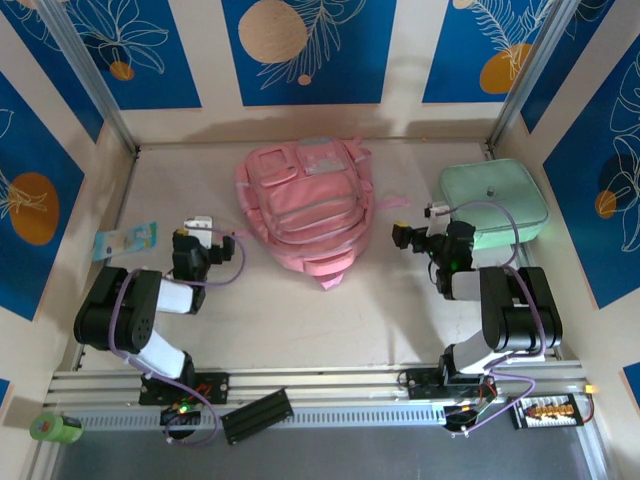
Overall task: Pack the student bag
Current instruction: Reset both arms
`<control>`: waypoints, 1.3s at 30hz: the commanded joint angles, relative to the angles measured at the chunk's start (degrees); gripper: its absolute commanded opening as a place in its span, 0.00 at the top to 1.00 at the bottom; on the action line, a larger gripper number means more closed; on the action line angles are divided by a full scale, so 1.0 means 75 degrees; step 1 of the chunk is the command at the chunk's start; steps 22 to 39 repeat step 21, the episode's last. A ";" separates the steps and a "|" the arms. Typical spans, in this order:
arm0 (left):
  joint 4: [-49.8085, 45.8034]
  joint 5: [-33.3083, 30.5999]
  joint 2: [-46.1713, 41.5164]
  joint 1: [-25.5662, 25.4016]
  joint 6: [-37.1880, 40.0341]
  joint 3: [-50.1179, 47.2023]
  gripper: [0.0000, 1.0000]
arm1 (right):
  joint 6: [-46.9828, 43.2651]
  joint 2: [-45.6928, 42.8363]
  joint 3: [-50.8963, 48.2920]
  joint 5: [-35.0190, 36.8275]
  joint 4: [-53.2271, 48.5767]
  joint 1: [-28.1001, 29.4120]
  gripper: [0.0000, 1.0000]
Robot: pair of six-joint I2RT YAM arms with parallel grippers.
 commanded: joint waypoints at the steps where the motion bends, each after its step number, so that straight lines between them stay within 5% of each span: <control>1: -0.0260 0.0112 0.0015 0.0129 0.0030 0.0246 0.00 | 0.0125 0.0101 0.0174 0.0259 -0.0404 -0.0027 0.01; 7: -0.0177 0.0130 0.0009 0.0132 0.0070 0.0205 0.00 | 0.0125 0.0104 0.0182 0.0289 -0.0415 -0.0011 0.01; 11: -0.0415 0.0866 0.0017 0.0179 0.0234 0.0325 0.00 | 0.0125 0.0115 0.0194 0.0290 -0.0432 -0.0011 0.01; 39: -0.0445 0.0851 0.0035 0.0271 0.0131 0.0343 0.00 | 0.0122 0.0104 0.0182 0.0296 -0.0421 -0.0017 0.01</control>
